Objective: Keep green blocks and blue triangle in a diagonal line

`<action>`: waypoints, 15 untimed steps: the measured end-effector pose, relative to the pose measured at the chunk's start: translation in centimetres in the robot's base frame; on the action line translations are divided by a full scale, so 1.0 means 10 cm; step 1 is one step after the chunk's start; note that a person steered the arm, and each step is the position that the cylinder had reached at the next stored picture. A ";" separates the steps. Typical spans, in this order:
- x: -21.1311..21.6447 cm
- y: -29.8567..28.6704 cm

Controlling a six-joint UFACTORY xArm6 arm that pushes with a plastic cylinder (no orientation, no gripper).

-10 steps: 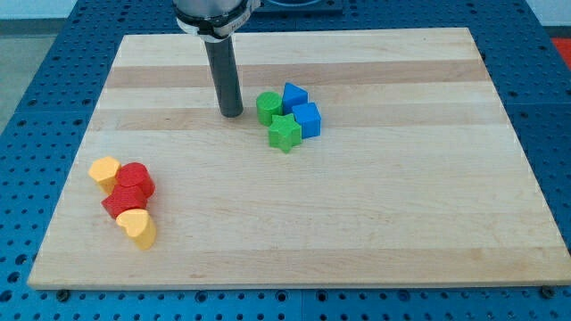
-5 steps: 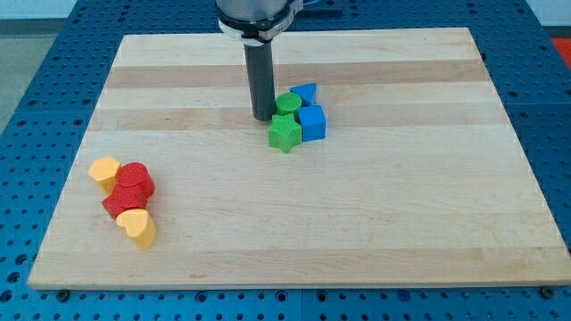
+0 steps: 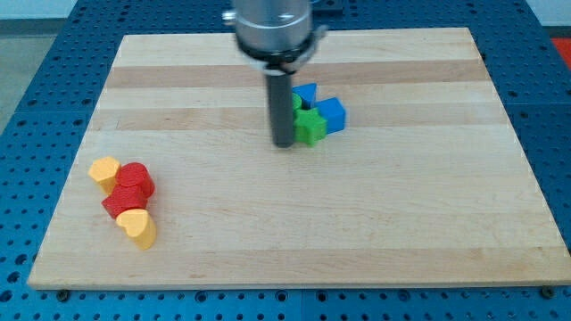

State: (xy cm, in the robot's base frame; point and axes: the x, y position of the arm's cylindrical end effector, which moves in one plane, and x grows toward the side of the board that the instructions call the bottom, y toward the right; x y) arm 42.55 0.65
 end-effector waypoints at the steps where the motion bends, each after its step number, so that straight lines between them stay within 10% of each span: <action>1: -0.01 0.08; 15: -0.91 -0.51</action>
State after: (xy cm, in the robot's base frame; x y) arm 33.44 -4.40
